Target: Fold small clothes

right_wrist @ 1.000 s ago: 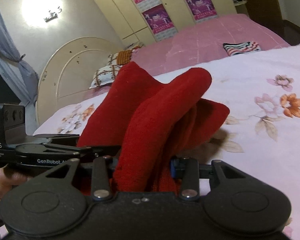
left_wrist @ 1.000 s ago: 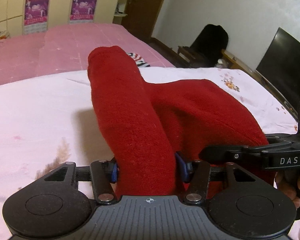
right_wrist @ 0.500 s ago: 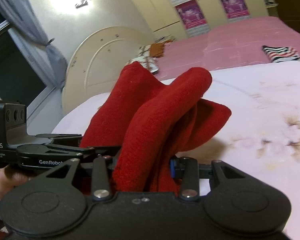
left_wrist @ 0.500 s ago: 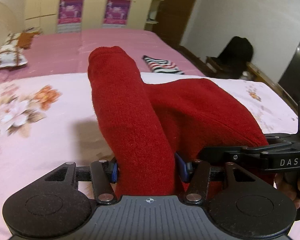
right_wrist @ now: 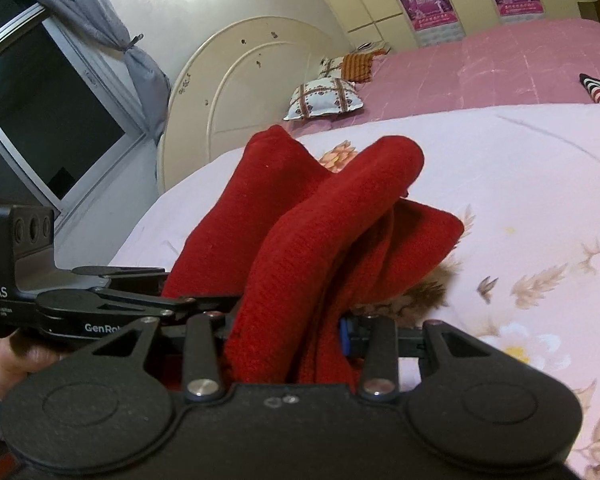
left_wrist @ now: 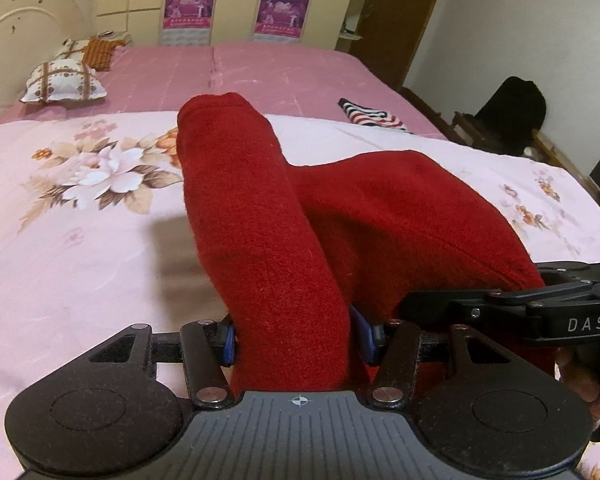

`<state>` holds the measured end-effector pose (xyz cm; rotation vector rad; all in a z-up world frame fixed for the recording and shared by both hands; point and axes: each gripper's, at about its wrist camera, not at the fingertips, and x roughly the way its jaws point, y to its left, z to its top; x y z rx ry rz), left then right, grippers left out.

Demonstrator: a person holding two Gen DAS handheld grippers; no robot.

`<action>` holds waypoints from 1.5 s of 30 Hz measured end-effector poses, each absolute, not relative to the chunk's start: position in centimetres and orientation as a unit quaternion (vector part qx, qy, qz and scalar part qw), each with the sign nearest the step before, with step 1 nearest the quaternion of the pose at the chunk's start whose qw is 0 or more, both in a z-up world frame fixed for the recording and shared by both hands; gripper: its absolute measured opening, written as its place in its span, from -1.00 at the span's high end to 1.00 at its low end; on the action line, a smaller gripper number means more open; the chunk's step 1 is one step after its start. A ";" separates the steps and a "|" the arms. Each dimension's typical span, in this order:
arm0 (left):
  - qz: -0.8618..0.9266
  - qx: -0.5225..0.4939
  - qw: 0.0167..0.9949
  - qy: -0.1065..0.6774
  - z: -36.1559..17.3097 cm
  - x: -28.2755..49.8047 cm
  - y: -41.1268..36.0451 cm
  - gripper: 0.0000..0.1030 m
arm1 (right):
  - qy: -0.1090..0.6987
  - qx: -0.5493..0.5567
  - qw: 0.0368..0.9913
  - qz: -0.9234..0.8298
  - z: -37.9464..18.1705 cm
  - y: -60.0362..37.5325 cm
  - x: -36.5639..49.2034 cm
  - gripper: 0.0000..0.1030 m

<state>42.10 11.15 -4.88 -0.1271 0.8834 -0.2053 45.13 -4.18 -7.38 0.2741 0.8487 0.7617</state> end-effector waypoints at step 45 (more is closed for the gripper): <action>-0.041 -0.070 0.926 0.369 -7.7 37.0 14.5 -0.35 | 0.344 -0.025 0.875 0.340 -7.6 -3.4 40.7 0.51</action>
